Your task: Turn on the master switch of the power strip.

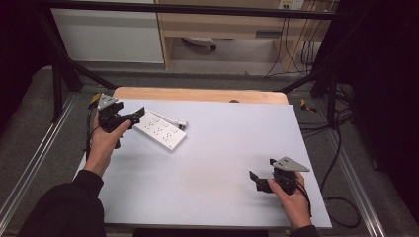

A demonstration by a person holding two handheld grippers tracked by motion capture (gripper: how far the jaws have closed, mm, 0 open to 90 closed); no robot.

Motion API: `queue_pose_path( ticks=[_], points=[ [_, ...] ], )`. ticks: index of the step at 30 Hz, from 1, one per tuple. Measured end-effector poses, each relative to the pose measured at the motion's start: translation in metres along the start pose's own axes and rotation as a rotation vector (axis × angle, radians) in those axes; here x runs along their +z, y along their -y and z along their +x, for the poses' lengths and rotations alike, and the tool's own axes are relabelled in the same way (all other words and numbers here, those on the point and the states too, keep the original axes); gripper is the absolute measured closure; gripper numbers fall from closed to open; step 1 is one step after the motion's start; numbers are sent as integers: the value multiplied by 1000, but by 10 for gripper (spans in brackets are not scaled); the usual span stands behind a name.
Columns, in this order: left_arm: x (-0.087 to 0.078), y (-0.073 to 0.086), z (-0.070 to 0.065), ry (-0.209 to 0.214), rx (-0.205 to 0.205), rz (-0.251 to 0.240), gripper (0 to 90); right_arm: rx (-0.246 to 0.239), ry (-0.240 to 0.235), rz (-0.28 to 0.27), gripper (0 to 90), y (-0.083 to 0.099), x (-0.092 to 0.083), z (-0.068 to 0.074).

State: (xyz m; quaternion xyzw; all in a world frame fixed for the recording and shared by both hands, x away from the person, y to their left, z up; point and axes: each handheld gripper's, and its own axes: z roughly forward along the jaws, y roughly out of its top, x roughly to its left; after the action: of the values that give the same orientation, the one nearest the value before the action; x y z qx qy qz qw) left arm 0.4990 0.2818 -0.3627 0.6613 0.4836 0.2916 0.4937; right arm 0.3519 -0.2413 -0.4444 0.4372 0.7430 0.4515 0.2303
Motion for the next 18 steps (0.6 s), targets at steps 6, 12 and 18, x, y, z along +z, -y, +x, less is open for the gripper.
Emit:
queue_pose_path(
  ticks=[6, 12, 18],
  points=[
    [10, -2, 6, -26, -6, -10, 94, -8, -5, -2, 64, -1, 1, 2],
    [19, 0, 8, -45, -2, 6, 101, -6, -8, -3, 56, -1, 0, 2],
    [28, 2, 9, -51, 4, 22, 101, -8, -6, -5, 52, -1, 0, 2]
  ],
)
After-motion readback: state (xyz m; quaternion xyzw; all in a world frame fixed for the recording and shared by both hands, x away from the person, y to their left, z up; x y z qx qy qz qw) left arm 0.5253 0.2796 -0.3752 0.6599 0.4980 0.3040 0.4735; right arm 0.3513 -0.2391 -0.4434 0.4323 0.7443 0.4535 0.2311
